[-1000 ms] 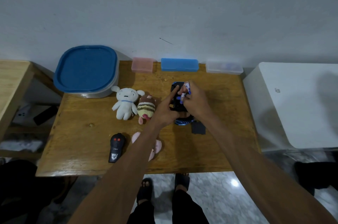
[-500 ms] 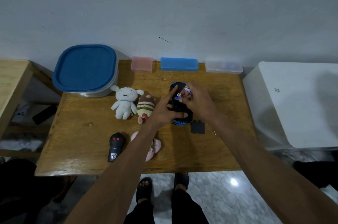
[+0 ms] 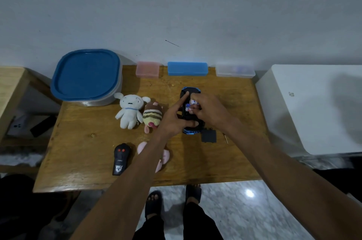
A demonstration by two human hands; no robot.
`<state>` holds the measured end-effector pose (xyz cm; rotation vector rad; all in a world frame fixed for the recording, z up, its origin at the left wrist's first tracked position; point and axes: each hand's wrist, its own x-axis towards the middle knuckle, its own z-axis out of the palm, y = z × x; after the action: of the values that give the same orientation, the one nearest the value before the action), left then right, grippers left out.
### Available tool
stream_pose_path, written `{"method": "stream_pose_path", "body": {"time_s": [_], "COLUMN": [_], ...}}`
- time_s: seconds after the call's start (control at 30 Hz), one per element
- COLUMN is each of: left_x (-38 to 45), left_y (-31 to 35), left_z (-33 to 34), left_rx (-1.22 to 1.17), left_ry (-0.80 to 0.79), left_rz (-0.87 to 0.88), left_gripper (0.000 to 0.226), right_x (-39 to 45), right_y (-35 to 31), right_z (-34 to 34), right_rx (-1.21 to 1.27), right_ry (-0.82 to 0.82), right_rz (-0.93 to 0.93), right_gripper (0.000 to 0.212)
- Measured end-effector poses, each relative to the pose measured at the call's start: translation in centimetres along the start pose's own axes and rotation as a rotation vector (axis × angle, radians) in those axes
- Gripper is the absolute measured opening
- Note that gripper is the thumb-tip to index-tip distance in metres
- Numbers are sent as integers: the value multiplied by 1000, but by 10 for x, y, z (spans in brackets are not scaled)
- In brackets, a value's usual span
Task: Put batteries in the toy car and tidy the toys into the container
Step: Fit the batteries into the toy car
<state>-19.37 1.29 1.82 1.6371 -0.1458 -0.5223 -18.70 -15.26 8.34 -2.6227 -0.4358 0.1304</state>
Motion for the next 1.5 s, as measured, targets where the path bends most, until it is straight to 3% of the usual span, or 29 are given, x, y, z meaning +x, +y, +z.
{"method": "stream_pose_path", "body": {"time_s": [0.23,0.37,0.47,0.63,0.87,1.37,1.5], "left_x": [0,-1,-1,2,6,1,0], "left_y": [3,4,6,8,15,22,22], "left_z": [5,5,4,0,-7,-9,-8], "left_rx": [11,22,-6,23,-1,-35,-24], "left_ry": [-15,-36,-11,31,56,114,109], "left_rz": [7,-2,-26,-12,5,95,92], "left_gripper": [108,108,108,110,107,103,104], "right_x": [-4,-6,-7,-3,-3,-7,-12], "right_y": [-1,-1,0,0,-7,-24,-25], "right_z": [-1,-1,-1,-5,2,34,40], "right_rx": [-56,98,273,313,573,489,429], "right_ry": [2,-30,53,187,381,593,601], "right_rz": [-23,50,150,237,380,504,499], "right_gripper": [33,26,18,23,32,10,14]}}
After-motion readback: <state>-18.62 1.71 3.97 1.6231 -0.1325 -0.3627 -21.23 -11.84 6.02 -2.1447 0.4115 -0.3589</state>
